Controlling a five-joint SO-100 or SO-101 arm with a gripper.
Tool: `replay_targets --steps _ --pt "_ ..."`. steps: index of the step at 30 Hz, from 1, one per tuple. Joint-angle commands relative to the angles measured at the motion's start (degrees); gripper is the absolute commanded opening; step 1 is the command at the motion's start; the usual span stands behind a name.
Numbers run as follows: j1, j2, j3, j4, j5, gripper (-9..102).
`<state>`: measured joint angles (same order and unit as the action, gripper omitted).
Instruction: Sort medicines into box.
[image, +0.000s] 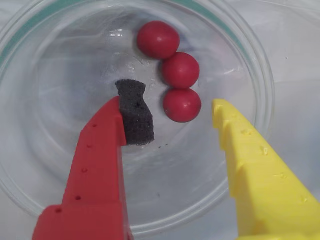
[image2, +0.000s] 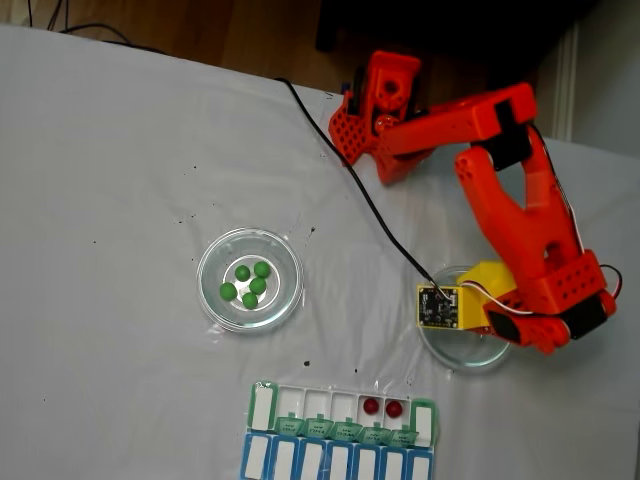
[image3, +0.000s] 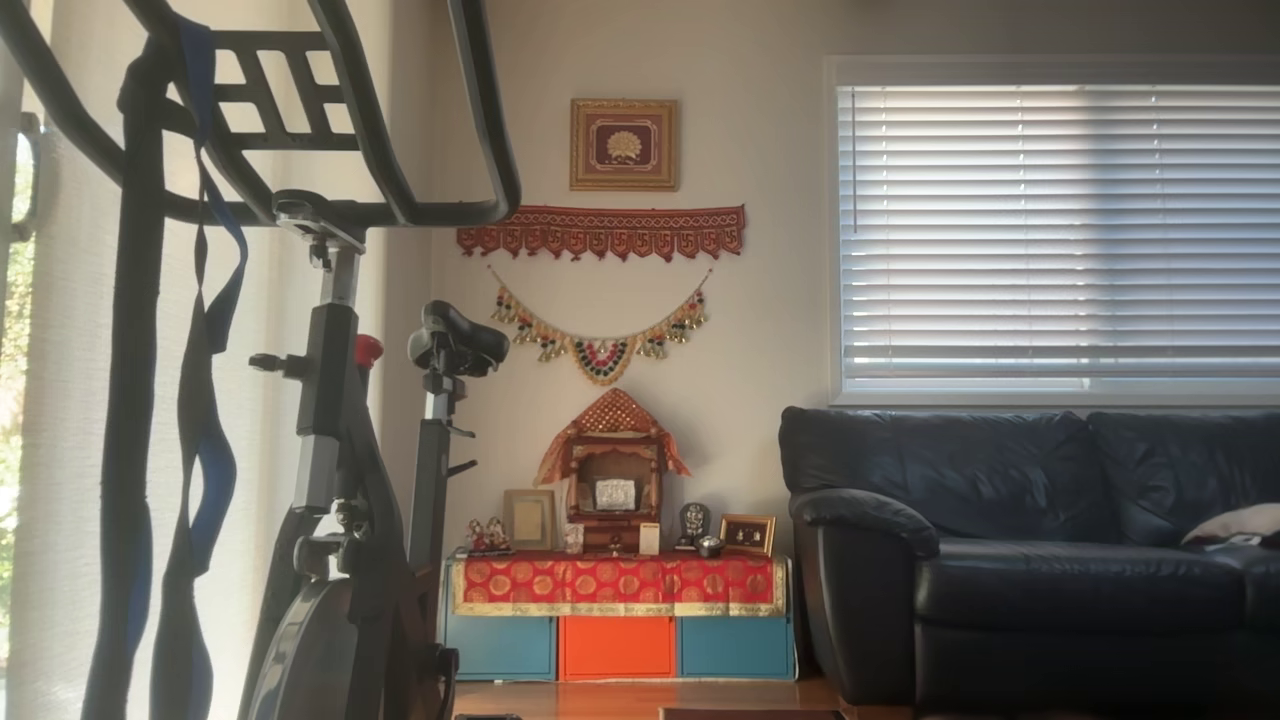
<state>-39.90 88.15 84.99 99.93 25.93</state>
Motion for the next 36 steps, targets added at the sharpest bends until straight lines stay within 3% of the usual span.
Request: replay_targets --steps 1,8,22,36 --pt "-0.35 2.46 -1.67 4.48 -4.13 22" --pt "-0.18 -2.11 -3.69 7.82 -11.78 23" --pt "-0.44 -10.20 -5.54 5.45 -12.57 23" --pt "-0.09 -11.78 -7.03 1.67 -2.64 23"
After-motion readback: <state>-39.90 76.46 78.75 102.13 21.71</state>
